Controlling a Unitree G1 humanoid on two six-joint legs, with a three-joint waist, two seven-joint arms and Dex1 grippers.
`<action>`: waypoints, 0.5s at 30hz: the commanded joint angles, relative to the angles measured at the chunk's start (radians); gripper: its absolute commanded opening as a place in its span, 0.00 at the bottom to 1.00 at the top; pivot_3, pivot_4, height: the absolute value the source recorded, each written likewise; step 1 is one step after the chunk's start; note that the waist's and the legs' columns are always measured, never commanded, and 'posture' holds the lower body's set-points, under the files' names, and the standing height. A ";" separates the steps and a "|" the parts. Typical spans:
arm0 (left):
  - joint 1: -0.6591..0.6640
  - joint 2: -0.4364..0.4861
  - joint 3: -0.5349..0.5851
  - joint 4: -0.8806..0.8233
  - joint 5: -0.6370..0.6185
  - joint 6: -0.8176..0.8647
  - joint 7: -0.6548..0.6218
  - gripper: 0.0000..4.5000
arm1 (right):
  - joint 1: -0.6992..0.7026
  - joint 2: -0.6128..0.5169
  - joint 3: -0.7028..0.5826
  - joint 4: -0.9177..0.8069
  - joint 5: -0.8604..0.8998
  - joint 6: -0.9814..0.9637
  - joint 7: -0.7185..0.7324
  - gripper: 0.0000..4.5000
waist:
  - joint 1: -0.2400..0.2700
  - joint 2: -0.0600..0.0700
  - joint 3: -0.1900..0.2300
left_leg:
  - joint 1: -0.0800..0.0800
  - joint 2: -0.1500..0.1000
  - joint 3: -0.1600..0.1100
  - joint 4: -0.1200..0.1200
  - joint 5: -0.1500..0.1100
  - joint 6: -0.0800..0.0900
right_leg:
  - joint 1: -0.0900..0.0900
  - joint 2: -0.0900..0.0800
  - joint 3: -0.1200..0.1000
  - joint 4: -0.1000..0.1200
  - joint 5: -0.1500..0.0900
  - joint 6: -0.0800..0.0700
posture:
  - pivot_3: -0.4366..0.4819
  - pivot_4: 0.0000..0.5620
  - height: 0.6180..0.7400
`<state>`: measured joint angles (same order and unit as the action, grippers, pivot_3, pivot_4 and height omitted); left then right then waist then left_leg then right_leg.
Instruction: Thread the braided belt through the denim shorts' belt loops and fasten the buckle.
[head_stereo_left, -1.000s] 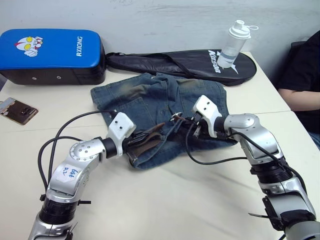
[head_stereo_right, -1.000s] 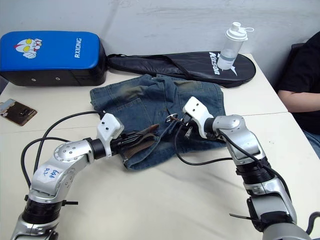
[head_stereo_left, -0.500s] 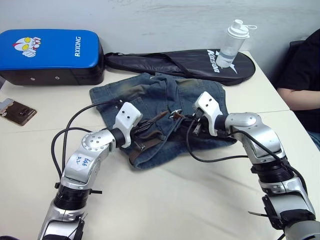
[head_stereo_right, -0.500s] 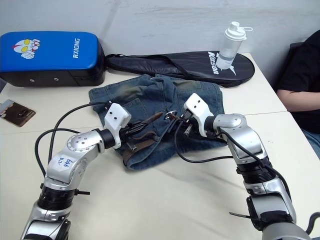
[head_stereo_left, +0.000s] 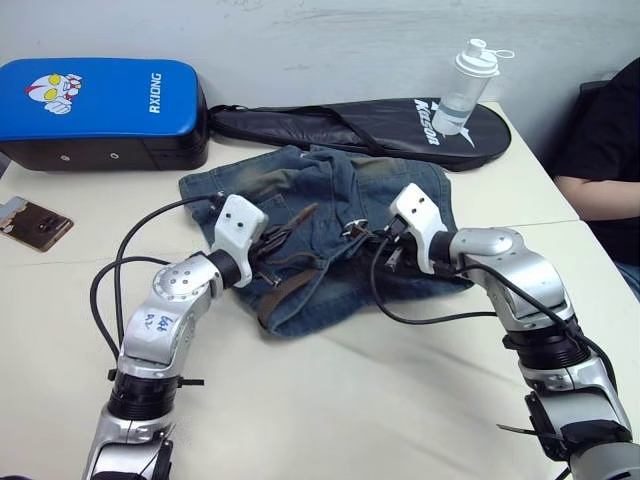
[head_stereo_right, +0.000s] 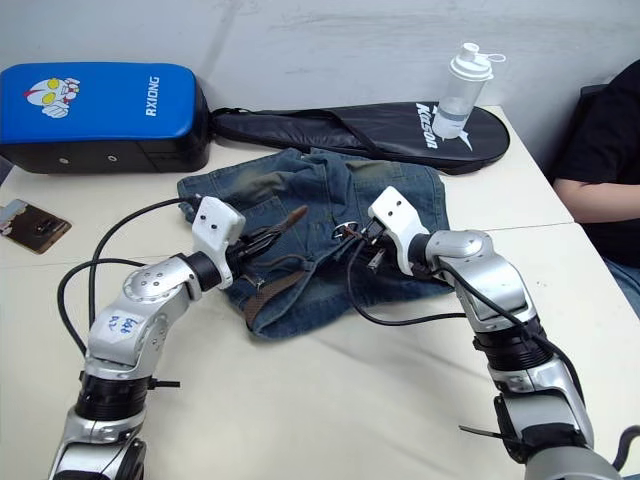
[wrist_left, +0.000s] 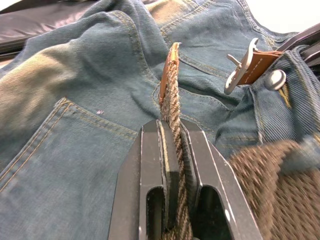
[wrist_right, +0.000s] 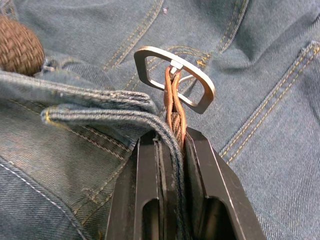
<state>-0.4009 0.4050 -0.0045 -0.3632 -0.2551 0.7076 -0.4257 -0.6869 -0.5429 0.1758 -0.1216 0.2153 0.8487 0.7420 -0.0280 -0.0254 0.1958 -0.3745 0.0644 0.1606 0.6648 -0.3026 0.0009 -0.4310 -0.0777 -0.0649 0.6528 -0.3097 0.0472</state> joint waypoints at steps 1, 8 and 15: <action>0.037 0.018 -0.024 -0.105 -0.061 0.030 -0.060 0.00 | -0.006 -0.015 -0.049 -0.031 0.009 -0.012 -0.015 0.02 | 0.000 0.000 0.000 | 0.000 0.000 0.000 0.000 0.000 0.000 | 0.000 0.000 0.000 0.000 0.000 0.000 | 0.48 0.27 1.00; 0.023 0.037 -0.092 -0.118 -0.064 0.059 -0.100 0.00 | -0.012 -0.021 -0.043 -0.020 0.013 -0.034 0.003 0.02 | 0.000 0.000 0.000 | 0.000 0.000 0.000 0.000 0.000 0.000 | 0.000 0.000 0.000 0.000 0.000 0.000 | 0.48 0.27 1.00; -0.001 0.011 -0.118 -0.062 -0.035 0.042 -0.068 0.00 | -0.011 -0.024 -0.041 -0.039 0.023 -0.045 0.023 0.02 | 0.000 0.000 0.000 | 0.000 0.000 0.000 0.000 0.000 0.000 | 0.000 0.000 0.000 -0.001 0.000 0.000 | 0.48 0.27 1.00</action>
<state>-0.3703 0.4370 -0.1175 -0.4264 -0.3033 0.7632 -0.5147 -0.6861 -0.5478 0.1650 -0.1173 0.2235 0.8283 0.7539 -0.0276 -0.0254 0.1958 -0.3746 0.0642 0.1604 0.6645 -0.3026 0.0009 -0.4310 -0.0775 -0.0648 0.6522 -0.3096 0.0473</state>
